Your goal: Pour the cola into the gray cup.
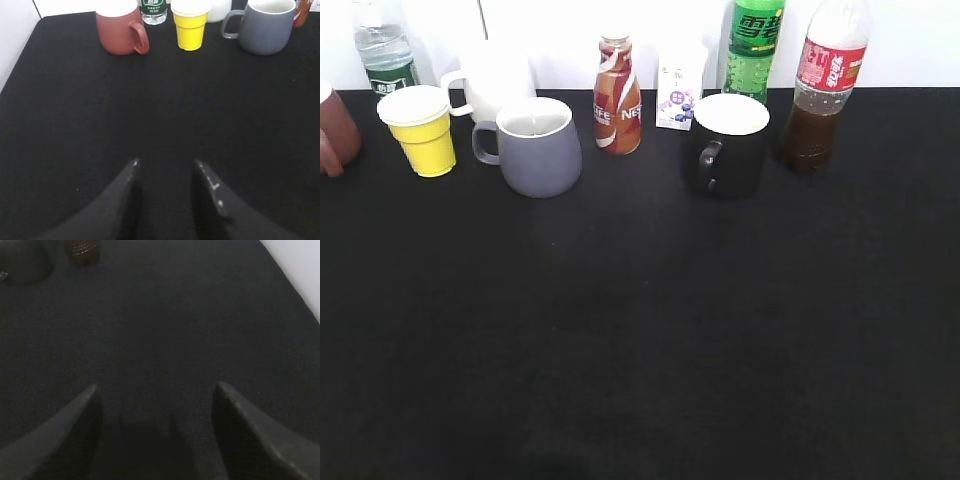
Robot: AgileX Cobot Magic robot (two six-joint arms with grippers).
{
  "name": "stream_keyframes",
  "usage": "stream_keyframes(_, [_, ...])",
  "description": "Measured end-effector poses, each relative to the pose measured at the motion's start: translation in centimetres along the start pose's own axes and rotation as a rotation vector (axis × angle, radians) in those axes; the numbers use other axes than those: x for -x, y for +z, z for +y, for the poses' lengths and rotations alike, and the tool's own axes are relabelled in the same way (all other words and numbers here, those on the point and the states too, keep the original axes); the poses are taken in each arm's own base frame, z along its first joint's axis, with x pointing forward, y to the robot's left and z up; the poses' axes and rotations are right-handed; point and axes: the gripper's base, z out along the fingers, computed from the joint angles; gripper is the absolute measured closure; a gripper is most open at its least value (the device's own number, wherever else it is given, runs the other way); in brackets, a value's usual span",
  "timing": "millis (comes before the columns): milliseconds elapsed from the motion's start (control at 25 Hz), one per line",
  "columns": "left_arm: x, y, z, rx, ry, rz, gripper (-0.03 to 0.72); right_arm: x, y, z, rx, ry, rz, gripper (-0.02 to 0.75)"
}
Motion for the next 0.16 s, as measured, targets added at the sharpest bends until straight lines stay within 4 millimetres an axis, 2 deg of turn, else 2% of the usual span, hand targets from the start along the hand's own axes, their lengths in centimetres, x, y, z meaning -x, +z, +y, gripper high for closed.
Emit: stream_keyframes(160, [0.00, 0.00, 0.00, 0.000, 0.000, 0.000, 0.426, 0.00, 0.00, 0.00, 0.000, 0.000, 0.000, 0.217])
